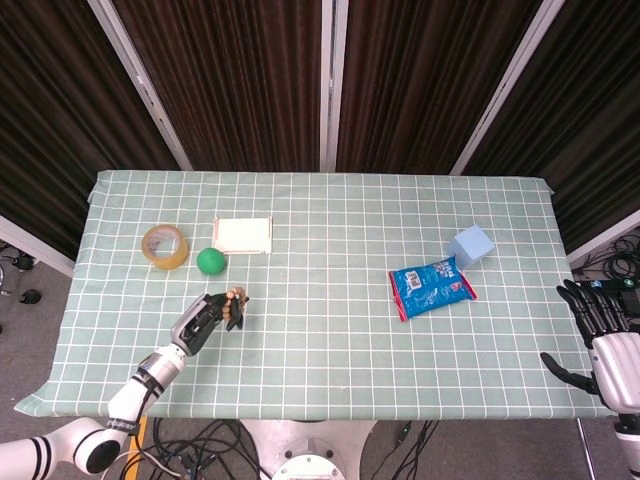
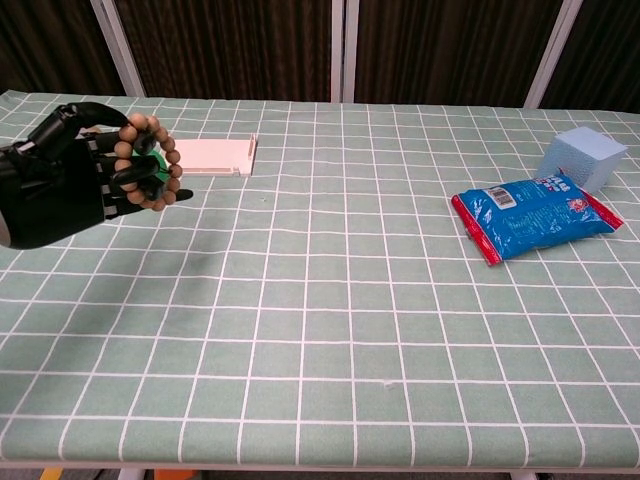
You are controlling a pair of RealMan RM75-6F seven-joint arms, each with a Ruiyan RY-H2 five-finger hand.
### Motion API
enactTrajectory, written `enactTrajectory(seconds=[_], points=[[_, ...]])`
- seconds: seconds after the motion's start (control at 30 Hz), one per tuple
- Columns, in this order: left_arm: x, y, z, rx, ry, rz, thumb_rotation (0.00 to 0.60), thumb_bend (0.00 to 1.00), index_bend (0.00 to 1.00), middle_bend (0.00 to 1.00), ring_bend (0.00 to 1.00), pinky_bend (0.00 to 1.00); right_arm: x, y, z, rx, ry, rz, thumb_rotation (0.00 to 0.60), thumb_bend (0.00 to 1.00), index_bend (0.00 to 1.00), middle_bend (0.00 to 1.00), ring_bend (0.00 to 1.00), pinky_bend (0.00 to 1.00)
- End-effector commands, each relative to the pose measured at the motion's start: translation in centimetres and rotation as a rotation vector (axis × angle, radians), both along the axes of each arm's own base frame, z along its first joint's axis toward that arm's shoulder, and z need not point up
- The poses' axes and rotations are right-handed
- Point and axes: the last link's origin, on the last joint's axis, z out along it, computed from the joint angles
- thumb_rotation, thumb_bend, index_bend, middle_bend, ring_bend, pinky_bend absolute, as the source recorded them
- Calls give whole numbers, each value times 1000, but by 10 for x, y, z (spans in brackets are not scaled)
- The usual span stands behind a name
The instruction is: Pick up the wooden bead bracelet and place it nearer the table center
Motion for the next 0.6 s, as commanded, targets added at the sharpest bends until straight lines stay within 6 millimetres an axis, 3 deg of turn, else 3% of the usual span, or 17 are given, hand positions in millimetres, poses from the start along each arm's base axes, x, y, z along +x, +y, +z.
enactTrajectory(seconds=[0.03,0.33,0.47,0.6], points=[[0,0,0,0,-2,2,300,873,610,741,561,102,0,0,0,0,0,0,600,101,0,47,0,0],[0,1,0,-6,-7,2,312,933,545,666,495,104,0,-1,0,0,1,-1,600,101,0,47,0,0],[-1,0,-1,-12,-1,-3,422,951,500,618,447,103,0,-1,0,1,1,-4,600,101,0,47,0,0],[0,0,-1,-16,-3,-4,470,959,464,568,404,102,-1,-1,0,0,1,-5,600,101,0,47,0,0]])
